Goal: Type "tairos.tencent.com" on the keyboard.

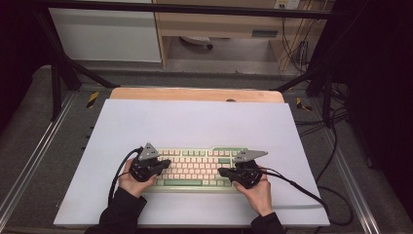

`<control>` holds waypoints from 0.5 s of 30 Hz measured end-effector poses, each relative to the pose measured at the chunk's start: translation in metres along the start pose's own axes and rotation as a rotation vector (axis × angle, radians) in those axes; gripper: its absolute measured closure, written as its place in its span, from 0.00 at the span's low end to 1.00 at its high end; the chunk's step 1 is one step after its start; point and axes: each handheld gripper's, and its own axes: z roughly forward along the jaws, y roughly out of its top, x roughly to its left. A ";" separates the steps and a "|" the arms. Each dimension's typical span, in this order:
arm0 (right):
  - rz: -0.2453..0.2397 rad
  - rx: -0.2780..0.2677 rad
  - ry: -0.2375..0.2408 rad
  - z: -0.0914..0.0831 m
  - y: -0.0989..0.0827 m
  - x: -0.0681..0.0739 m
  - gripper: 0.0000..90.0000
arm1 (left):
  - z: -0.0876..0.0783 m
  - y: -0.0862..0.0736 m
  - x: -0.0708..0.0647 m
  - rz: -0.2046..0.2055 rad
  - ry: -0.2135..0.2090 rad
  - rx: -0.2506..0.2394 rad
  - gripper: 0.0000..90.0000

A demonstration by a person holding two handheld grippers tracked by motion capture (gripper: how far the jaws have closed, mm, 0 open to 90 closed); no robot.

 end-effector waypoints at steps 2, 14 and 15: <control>0.000 0.000 0.000 0.000 0.000 0.000 1.00 | 0.001 -0.001 0.001 -0.002 0.006 0.000 1.00; 0.000 0.002 0.001 0.000 0.000 0.000 1.00 | 0.006 -0.004 0.005 -0.013 0.018 0.015 1.00; -0.001 0.001 0.001 0.000 0.000 0.000 1.00 | 0.006 -0.004 0.005 -0.013 0.017 0.014 1.00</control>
